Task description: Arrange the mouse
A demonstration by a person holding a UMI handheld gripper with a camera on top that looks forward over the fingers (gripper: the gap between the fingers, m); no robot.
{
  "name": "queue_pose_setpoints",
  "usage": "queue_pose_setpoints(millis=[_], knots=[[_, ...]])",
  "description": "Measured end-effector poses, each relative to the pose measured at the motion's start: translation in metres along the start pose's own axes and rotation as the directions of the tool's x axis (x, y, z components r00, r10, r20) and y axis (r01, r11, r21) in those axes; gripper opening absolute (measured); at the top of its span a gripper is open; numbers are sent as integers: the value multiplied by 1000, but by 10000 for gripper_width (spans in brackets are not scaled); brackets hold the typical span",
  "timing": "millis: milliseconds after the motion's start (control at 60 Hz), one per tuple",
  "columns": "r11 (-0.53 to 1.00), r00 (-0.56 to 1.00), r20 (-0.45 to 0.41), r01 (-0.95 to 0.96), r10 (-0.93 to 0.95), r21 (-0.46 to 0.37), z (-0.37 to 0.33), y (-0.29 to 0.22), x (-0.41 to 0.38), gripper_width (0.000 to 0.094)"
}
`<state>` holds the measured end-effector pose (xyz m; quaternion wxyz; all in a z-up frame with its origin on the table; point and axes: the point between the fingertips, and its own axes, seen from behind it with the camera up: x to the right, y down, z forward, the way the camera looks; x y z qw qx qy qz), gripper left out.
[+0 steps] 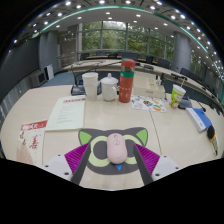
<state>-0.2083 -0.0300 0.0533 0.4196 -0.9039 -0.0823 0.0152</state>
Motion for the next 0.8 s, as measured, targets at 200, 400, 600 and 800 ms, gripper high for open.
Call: queue_pose_setpoints(millis=[200,400,600,800], knots=[[999,1000,-21,18,-17,48,-99,-7,-10,854],[996,999,-47,24,-20,80,-184,16,-17,853],[997,999,-39,14,-11,76,-224,47,-23,853],[996,999,-42,-15,19,90,-237,53,-16,853]])
